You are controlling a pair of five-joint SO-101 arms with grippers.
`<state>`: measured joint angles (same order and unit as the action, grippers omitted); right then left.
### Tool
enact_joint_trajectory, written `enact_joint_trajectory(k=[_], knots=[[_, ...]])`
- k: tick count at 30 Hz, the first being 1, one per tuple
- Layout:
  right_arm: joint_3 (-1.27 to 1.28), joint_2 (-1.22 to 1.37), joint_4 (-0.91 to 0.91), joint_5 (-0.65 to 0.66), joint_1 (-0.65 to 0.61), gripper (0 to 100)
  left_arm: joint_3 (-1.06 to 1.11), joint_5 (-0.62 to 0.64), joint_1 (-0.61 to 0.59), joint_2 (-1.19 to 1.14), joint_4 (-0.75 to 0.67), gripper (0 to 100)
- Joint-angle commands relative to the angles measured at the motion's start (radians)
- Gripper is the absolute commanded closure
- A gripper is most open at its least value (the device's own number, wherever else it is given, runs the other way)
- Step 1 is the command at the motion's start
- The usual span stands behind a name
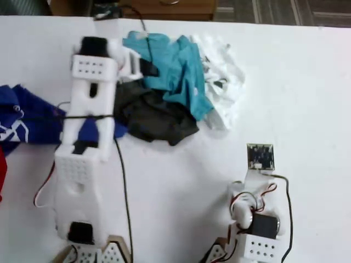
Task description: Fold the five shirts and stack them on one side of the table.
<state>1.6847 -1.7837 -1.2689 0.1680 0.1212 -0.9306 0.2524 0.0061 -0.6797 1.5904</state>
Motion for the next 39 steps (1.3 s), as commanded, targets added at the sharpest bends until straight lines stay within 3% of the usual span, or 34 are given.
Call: enact_joint_trajectory(k=[1, 7, 10, 13, 16, 17, 18, 22, 27, 33, 39], knots=[[0.008, -0.016, -0.004, -0.008, 0.012, 92.5, 0.088, 0.015, 0.048, 0.058, -0.12, 57], [0.008, -0.016, -0.004, -0.008, 0.012, 92.5, 0.384, 0.006, 0.037, 0.057, -0.371, 57], [0.008, -0.016, -0.004, -0.008, 0.012, 92.5, 0.509, -0.074, 0.009, 0.057, -0.482, 58], [0.008, -0.016, -0.004, -0.008, 0.012, 92.5, 0.578, -0.222, -0.009, 0.058, -0.523, 69], [0.008, -0.016, -0.004, -0.008, 0.012, 92.5, 0.585, -0.302, -0.043, 0.06, -0.526, 95], [0.008, -0.016, -0.004, -0.008, 0.012, 92.5, 0.584, -0.321, -0.061, 0.064, -0.528, 100], [0.008, -0.016, -0.004, -0.008, 0.012, 92.5, 0.584, -0.33, -0.078, 0.069, -0.522, 95], [0.008, -0.016, -0.004, -0.008, 0.012, 92.5, 0.545, -0.334, -0.172, 0.074, -0.473, 97], [0.008, -0.016, -0.004, -0.008, 0.012, 92.5, 0.298, -0.338, -0.324, 0.074, -0.183, 97], [0.008, -0.016, -0.004, -0.008, 0.012, 92.5, -0.226, -0.339, -0.532, 0.072, 0.183, 97], [0.008, -0.016, -0.004, -0.008, 0.012, 92.5, -0.68, -0.339, -0.781, 0.071, 0.19, 97]])
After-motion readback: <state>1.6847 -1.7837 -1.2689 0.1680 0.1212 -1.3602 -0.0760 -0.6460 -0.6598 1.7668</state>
